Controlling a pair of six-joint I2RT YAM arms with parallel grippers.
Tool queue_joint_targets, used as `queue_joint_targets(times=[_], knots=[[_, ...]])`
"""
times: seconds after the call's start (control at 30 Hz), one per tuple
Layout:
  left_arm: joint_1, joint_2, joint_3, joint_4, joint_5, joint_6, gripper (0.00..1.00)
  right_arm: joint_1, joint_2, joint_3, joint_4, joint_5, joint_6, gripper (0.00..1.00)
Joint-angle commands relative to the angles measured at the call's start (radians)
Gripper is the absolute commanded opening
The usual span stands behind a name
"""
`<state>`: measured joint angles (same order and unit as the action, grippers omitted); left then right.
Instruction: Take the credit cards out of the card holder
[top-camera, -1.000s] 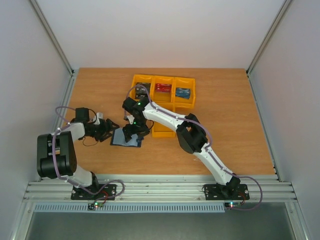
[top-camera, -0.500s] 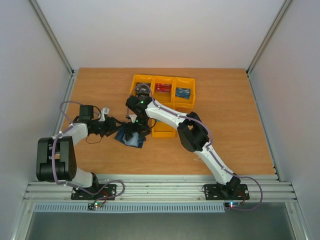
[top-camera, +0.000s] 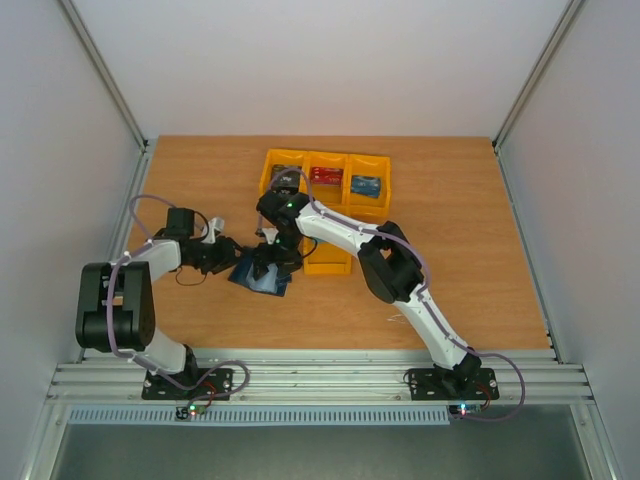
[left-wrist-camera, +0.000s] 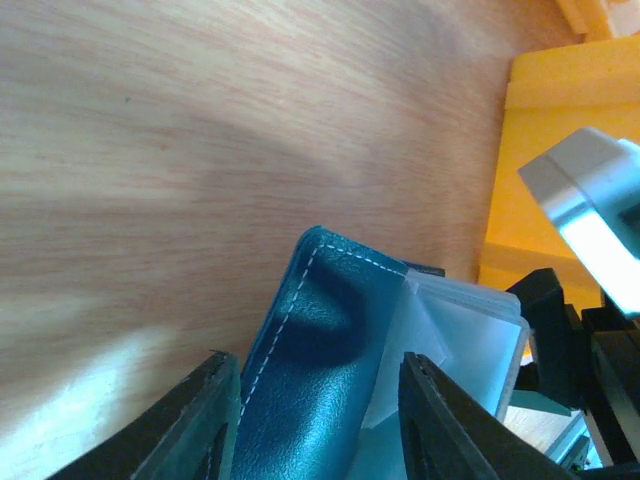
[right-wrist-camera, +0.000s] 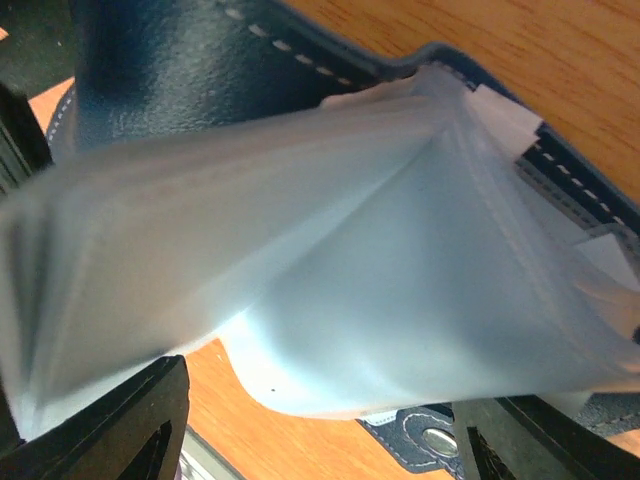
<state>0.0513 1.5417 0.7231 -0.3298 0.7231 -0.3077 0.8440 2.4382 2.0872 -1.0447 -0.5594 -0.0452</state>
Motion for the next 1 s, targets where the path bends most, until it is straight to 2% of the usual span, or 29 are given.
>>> queue_joint_targets(times=[0.0, 0.23, 0.53, 0.63, 0.77, 0.9, 0.97], knots=[[-0.018, -0.023, -0.009, -0.055, 0.013, 0.063, 0.48, -0.005, -0.009, -0.039, 0.092, 0.021, 0.023, 0.71], [-0.017, -0.078, -0.054, 0.0, 0.088, 0.065, 0.64, -0.038, -0.03, -0.105, 0.187, -0.048, 0.112, 0.63], [-0.017, -0.035, -0.044, -0.02, 0.084, 0.079, 0.63, -0.043, 0.002, -0.066, 0.184, -0.055, 0.137, 0.49], [-0.017, -0.061, -0.053, -0.016, 0.089, 0.081, 0.69, -0.043, 0.011, -0.054, 0.184, -0.058, 0.142, 0.42], [-0.016, -0.109, -0.07, -0.006, 0.094, 0.08, 0.78, -0.042, 0.027, -0.04, 0.172, -0.068, 0.145, 0.26], [-0.013, -0.129, -0.084, 0.005, 0.08, 0.073, 0.79, -0.042, 0.025, -0.037, 0.178, -0.076, 0.145, 0.11], [-0.013, -0.124, -0.083, 0.005, 0.078, 0.073, 0.76, -0.042, 0.027, -0.032, 0.178, -0.081, 0.147, 0.07]])
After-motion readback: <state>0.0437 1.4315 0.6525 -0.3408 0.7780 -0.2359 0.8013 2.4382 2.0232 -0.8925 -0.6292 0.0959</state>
